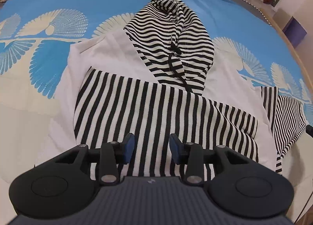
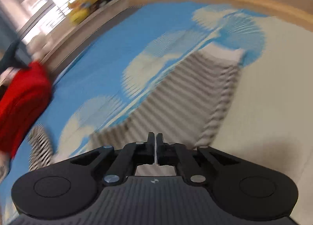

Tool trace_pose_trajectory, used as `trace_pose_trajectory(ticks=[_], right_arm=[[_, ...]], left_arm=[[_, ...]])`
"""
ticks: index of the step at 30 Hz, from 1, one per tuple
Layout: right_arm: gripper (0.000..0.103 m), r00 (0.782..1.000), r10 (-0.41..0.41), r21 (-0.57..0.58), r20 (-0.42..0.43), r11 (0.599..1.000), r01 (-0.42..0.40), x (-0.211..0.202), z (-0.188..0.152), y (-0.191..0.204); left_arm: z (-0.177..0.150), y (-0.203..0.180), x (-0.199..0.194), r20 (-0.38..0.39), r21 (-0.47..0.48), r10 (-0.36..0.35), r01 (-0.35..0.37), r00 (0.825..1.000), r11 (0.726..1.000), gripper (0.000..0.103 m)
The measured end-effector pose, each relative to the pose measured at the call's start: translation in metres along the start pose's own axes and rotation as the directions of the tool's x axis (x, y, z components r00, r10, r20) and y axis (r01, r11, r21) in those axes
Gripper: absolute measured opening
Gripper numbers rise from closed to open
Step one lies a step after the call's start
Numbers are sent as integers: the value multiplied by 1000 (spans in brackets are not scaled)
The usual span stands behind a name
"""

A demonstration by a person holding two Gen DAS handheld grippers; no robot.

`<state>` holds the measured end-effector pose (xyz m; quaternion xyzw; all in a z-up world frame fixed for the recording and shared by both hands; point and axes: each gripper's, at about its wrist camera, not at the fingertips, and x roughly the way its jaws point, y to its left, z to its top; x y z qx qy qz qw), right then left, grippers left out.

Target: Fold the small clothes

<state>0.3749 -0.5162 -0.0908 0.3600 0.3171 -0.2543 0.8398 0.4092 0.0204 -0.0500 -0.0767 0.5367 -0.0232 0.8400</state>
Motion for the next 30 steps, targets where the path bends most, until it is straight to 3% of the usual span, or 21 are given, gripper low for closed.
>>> trace_pose_trajectory(ticks=[1, 3, 5, 12, 16, 17, 19, 21, 24, 26, 28, 30], right_arm=[[10, 1000, -12, 30, 0, 999, 12, 5, 6, -14], [28, 1000, -8, 90, -20, 996, 9, 18, 15, -36], [32, 999, -16, 135, -29, 991, 20, 31, 21, -54], [40, 999, -53, 250, 2, 967, 51, 63, 29, -85], [40, 998, -30, 233, 46, 972, 18, 71, 28, -83], [38, 998, -16, 227, 54, 974, 3, 73, 28, -82], [4, 998, 17, 217, 55, 976, -29, 78, 26, -79], [4, 996, -10, 201, 87, 980, -8, 71, 25, -69], [4, 981, -65, 81, 180, 995, 51, 45, 29, -30], [4, 962, -49, -62, 268, 996, 68, 16, 27, 18], [4, 939, 50, -264, 339, 964, 44, -20, 6, 78], [4, 915, 243, -462, 322, 884, -71, -58, -37, 138]], left_arm=[[-1, -1, 1, -4, 1, -1, 1, 1000, 1000, 44], [-1, -3, 4, -18, 3, -6, 6, 1000, 1000, 44], [-2, -6, 5, -23, 5, -14, 14, 1000, 1000, 44], [0, -12, 5, -19, 12, -23, 23, 1000, 1000, 45], [1, -9, 6, -29, -2, -31, 31, 999, 1000, 45], [1, -8, 6, -28, -4, -33, 33, 999, 999, 45], [1, -8, 4, -23, -3, -33, 33, 999, 999, 45], [2, -7, 3, -19, -5, -31, 31, 999, 1000, 45], [4, -2, 0, -14, -28, -36, 35, 999, 999, 45], [7, 6, -5, -6, -51, -42, 42, 999, 998, 45], [12, 17, -11, 8, -81, -47, 47, 999, 996, 45], [20, 34, -18, 30, -111, -37, 40, 999, 993, 45]])
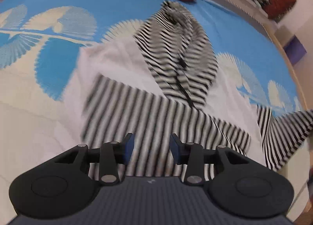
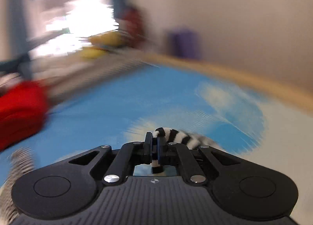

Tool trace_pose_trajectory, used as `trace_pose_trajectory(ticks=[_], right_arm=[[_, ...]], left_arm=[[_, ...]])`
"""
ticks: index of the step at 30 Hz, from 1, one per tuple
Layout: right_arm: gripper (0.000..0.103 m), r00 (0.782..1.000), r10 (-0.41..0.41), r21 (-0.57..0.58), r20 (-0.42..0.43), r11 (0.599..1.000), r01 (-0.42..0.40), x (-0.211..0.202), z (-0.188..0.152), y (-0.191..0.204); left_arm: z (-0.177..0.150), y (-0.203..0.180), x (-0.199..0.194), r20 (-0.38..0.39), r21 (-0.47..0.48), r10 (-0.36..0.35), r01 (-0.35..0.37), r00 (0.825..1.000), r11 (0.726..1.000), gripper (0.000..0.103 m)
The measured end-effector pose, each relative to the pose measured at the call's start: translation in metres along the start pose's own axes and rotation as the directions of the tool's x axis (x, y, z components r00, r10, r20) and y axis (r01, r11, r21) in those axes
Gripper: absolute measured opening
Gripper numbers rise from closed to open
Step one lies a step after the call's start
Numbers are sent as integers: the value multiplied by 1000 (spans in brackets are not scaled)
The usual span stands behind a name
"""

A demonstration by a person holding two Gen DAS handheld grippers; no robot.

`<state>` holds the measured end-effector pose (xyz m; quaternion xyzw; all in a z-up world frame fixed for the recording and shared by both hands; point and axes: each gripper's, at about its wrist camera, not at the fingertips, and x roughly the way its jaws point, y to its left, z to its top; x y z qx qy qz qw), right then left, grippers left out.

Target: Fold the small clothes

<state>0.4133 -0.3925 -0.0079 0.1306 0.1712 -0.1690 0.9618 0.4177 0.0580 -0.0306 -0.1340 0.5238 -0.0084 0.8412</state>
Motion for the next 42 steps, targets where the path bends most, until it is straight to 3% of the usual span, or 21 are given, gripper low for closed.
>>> trace_pose_trajectory(ticks=[2, 3, 4, 5, 6, 8, 9, 10, 14, 15, 18, 20, 22, 26, 28, 30, 32, 38, 39, 41, 42], right_arm=[[4, 982, 191, -117, 3, 975, -189, -33, -11, 65], [6, 959, 283, -155, -25, 946, -284, -48, -22, 95], [8, 919, 382, -189, -99, 899, -394, -61, -38, 127], [13, 867, 451, -200, -211, 849, -490, -67, -55, 152], [21, 800, 493, -172, -341, 804, -569, -69, -72, 172], [23, 643, 494, -87, -585, 750, -656, -70, -112, 202], [23, 596, 467, -78, -653, 742, -666, -71, -124, 209], [23, 581, 422, -85, -696, 755, -650, -72, -131, 212], [38, 609, 330, -58, -722, 847, -528, -65, -120, 193], [45, 628, 335, -34, -703, 865, -500, -61, -114, 183], [48, 693, 322, 6, -645, 909, -418, -45, -106, 160], [49, 734, 254, 58, -630, 958, -282, -31, -105, 138], [48, 747, 252, 136, -615, 967, -214, -13, -95, 119], [48, 787, 156, 141, -597, 986, -88, 15, -88, 90], [49, 763, 143, 191, -631, 981, -26, 23, -90, 76], [49, 730, 186, 248, -657, 969, -23, 27, -94, 67], [48, 704, 207, 273, -680, 962, -20, 29, -98, 62], [48, 655, 172, 291, -735, 954, 75, 37, -116, 42], [48, 646, 179, 303, -742, 949, 85, 39, -120, 40], [48, 643, 183, 311, -744, 946, 91, 41, -123, 37], [48, 644, 180, 306, -744, 948, 89, 42, -122, 37]], left_arm=[[10, 19, -7, 21, -42, 21, -20, 1000, 999, 45], [15, 29, -10, 30, -68, 30, -28, 999, 997, 45], [20, 40, -13, 37, -96, 42, -38, 998, 995, 45], [25, 50, -16, 42, -122, 54, -49, 998, 991, 45], [27, 58, -18, 45, -147, 63, -56, 997, 988, 44], [31, 72, -21, 49, -184, 66, -56, 997, 981, 44], [33, 76, -22, 50, -196, 66, -55, 997, 979, 44], [34, 78, -23, 50, -206, 64, -53, 997, 977, 44], [29, 74, -22, 37, -206, 26, -18, 999, 978, 45], [27, 70, -19, 24, -202, 11, -5, 1000, 979, 45], [16, 52, -5, -30, -170, -40, 34, 999, 985, 45], [6, 31, 4, -64, -104, -68, 61, 996, 993, 44], [-3, 6, 11, -89, -30, -91, 89, 992, 996, 44], [-28, -56, 22, -133, 142, -158, 176, 979, 974, 44], [-43, -82, 32, -159, 215, -168, 200, 973, 956, 44], [-59, -100, 46, -197, 250, -150, 198, 969, 948, 46], [-71, -111, 61, -223, 274, -97, 158, 970, 949, 67], [-95, -135, 76, -135, 436, 31, 32, 990, 900, 68], [-97, -137, 74, -115, 471, 42, 17, 992, 882, 63], [-98, -138, 69, -67, 544, 80, -31, 995, 839, 23], [-93, -132, 64, -56, 548, 82, -38, 995, 836, 18]])
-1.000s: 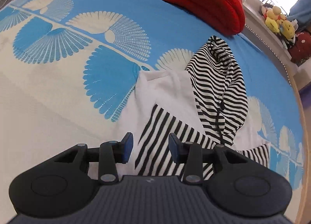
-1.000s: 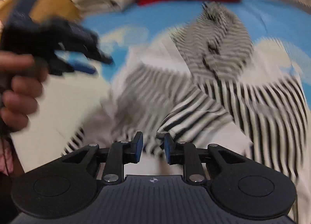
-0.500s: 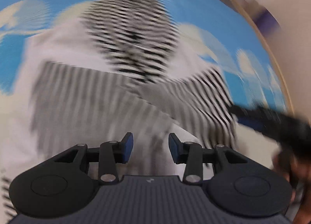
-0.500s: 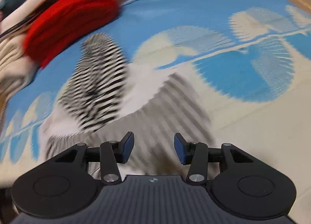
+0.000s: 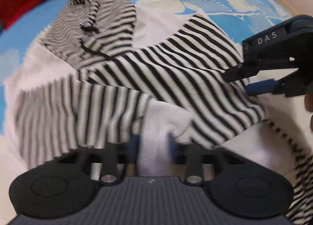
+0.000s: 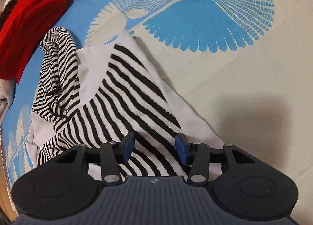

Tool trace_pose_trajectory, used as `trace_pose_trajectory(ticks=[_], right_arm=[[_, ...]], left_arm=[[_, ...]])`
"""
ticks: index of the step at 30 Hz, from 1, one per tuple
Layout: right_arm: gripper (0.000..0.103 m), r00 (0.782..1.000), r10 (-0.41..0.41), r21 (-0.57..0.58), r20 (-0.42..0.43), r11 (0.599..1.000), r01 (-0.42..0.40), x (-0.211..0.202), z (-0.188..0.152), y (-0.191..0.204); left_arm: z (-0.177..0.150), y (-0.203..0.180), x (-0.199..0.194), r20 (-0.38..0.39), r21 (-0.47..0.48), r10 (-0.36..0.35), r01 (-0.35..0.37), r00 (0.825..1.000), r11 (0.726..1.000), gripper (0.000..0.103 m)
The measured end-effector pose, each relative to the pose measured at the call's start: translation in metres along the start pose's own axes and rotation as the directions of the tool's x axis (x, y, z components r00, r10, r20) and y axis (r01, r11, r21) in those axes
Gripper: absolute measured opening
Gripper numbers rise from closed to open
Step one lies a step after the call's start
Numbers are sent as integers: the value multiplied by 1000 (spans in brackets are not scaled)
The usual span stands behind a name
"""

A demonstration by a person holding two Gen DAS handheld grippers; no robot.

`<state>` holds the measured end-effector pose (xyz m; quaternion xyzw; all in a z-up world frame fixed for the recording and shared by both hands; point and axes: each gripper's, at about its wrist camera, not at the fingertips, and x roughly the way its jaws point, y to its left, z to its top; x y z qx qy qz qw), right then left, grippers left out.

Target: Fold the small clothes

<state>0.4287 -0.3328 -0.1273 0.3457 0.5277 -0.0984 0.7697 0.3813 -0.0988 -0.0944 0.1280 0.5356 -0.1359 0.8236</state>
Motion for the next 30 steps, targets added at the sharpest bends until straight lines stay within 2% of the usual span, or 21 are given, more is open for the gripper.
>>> trace_pose_trajectory(ticks=[1, 4, 6, 8, 9, 10, 11, 13, 14, 15, 17, 19, 25, 27, 28, 29, 30], right_arm=[[48, 1000, -2, -5, 1, 1000, 2, -1, 0, 1], [48, 1000, -7, -10, 3, 1000, 7, -1, -2, 1], [48, 1000, -11, -7, 3, 1000, 11, 0, -1, 2], [48, 1000, -17, -8, 3, 1000, 17, 1, 0, 2], [48, 1000, -20, -9, 4, 1000, 20, 1, 0, 2], [48, 1000, -25, -12, 6, 1000, 25, 1, 0, 3], [48, 999, -31, -16, 10, 999, 31, 0, -1, 5], [48, 998, -50, -26, 24, 998, 51, -1, -3, 8], [48, 997, -64, -35, 37, 997, 65, -4, -4, 11], [48, 996, -73, -46, 59, 996, 76, -8, -6, 15], [49, 993, -58, -90, 101, 994, 67, -14, -9, 25], [49, 990, -32, -145, 140, 988, 52, -16, -10, 34], [49, 970, -69, -158, 231, 982, 108, -17, 8, 32], [49, 965, -82, -144, 250, 982, 120, -17, 15, 27], [49, 963, -85, -134, 254, 983, 122, -17, 18, 24], [49, 963, -88, -123, 255, 985, 123, -17, 21, 21], [49, 963, -90, -114, 255, 986, 122, -16, 23, 19]], left_arm=[[2, 12, -8, 19, -28, -19, 19, 1000, 999, 10], [9, 61, -41, 87, -158, -13, 27, 996, 987, 10], [7, 106, -63, 120, -282, 0, 34, 993, 959, 11], [-3, 157, -78, 118, -433, 33, 22, 992, 901, 12], [-11, 180, -83, 98, -508, 59, -1, 993, 861, 15], [-21, 205, -85, 69, -580, 85, -29, 994, 814, 22], [-28, 224, -87, 54, -627, 100, -44, 994, 778, 29], [-39, 252, -91, 53, -694, 104, -38, 993, 719, 30], [-42, 261, -91, 58, -721, 94, -24, 994, 693, 31], [-41, 265, -89, 65, -736, 73, -1, 995, 677, 32], [-39, 264, -80, 70, -740, 9, 46, 997, 671, 47], [-36, 259, -65, 48, -739, -38, 61, 998, 671, 50], [-43, 247, -22, -60, -705, -58, -1, 997, 709, 51], [-46, 246, -13, -74, -694, -71, 0, 995, 720, 49], [-44, 243, -12, -72, -682, -76, 7, 994, 731, 39], [-41, 241, -12, -56, -664, -69, 14, 996, 748, 11], [-36, 238, -20, -28, -627, -43, 16, 999, 778, 4]])
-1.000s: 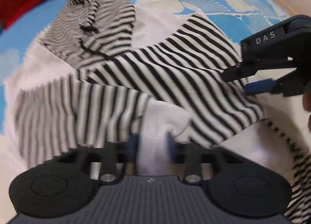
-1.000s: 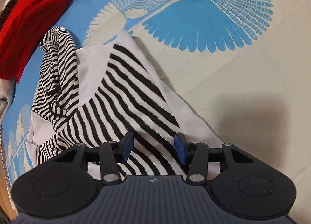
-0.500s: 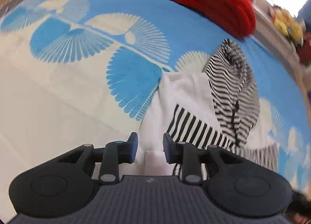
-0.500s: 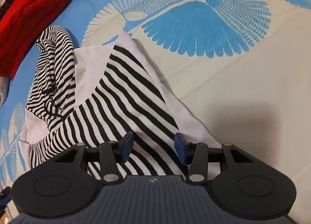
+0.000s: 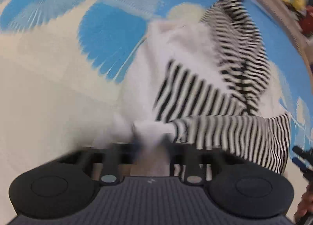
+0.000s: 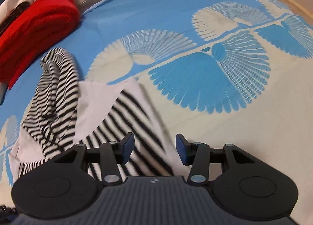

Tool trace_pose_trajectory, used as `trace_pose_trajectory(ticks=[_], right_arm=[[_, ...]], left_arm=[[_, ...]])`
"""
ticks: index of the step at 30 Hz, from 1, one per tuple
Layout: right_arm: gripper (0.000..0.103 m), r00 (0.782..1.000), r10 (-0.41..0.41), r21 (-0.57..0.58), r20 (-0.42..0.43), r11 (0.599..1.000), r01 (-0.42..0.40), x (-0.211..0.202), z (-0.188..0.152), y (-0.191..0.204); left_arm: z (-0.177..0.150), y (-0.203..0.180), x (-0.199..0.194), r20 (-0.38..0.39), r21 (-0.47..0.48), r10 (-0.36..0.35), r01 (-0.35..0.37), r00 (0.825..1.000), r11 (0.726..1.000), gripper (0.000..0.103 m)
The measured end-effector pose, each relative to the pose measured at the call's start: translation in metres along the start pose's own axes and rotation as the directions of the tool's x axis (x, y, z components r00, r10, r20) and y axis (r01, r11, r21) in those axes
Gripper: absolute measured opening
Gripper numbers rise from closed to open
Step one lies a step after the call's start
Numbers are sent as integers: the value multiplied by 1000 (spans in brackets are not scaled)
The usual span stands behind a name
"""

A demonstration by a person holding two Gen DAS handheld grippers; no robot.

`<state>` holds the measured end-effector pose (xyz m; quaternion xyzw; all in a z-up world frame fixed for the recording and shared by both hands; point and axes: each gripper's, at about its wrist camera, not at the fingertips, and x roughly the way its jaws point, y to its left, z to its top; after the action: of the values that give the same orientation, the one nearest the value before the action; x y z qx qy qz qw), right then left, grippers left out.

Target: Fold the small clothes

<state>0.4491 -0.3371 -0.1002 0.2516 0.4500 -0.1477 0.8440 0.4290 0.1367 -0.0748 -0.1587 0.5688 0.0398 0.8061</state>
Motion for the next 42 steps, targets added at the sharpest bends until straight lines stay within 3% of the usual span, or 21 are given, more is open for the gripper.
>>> trace_pose_trajectory(ticks=[2, 4, 6, 10, 11, 17, 18, 20, 25, 28, 31, 35, 38, 40, 42], right_arm=[[49, 1000, -3, 6, 0, 1000, 3, 3, 1, -3], [49, 1000, -9, 10, -5, 1000, 9, 8, 2, -6], [49, 1000, -6, 23, -12, 1000, 7, 12, 2, -8], [49, 999, -13, 14, -32, 1000, 13, 19, -2, -6], [49, 999, -12, 15, -34, 1000, 12, 20, -3, -6], [46, 998, -6, -34, -56, 999, 4, 26, -8, -1], [32, 998, 0, -47, -60, 999, -3, 26, -9, 0], [15, 998, 16, -75, -53, 997, -20, 26, -9, 2], [8, 999, 9, -41, 38, 999, -8, 13, -1, -10], [4, 999, -13, -26, 38, 1000, 14, 14, 1, -16], [7, 999, -30, -25, 30, 999, 31, 10, 2, -14], [26, 997, 58, -76, 43, 996, -55, -6, -2, 1], [32, 988, 127, -148, -85, 979, -139, 1, -13, 13], [43, 975, 88, -187, -204, 974, -128, 17, -26, 15], [43, 971, 52, -182, -235, 979, -97, 26, -35, 10]], left_arm=[[2, -10, -25, 118, 77, 2, -11, 993, 997, 4], [4, -10, -49, 225, 78, -11, -7, 974, 997, 4], [4, -10, -60, 263, 62, -13, -3, 965, 998, 4], [-1, -1, -40, 154, 46, 94, -103, 984, 994, 22], [0, 2, -38, 151, 33, 112, -118, 982, 992, 22], [1, -4, -44, 152, 52, 33, -41, 988, 998, 27], [-1, -7, -42, 140, 59, 32, -41, 990, 997, 27], [-5, -13, -39, 121, 77, 32, -41, 992, 996, 27], [-10, -23, -36, 109, 116, 12, -25, 994, 993, 27], [-11, -24, -31, 85, 121, -6, -5, 996, 993, 27], [-12, -26, -26, 58, 120, -27, 19, 998, 993, 27], [-15, -27, -18, 19, 107, -59, 57, 998, 993, 27], [-18, -27, -8, -13, 90, -82, 83, 997, 993, 27], [-23, -27, 8, -59, 91, -73, 78, 996, 993, 27], [-27, -23, 25, -101, 104, -31, 42, 994, 994, 25]])
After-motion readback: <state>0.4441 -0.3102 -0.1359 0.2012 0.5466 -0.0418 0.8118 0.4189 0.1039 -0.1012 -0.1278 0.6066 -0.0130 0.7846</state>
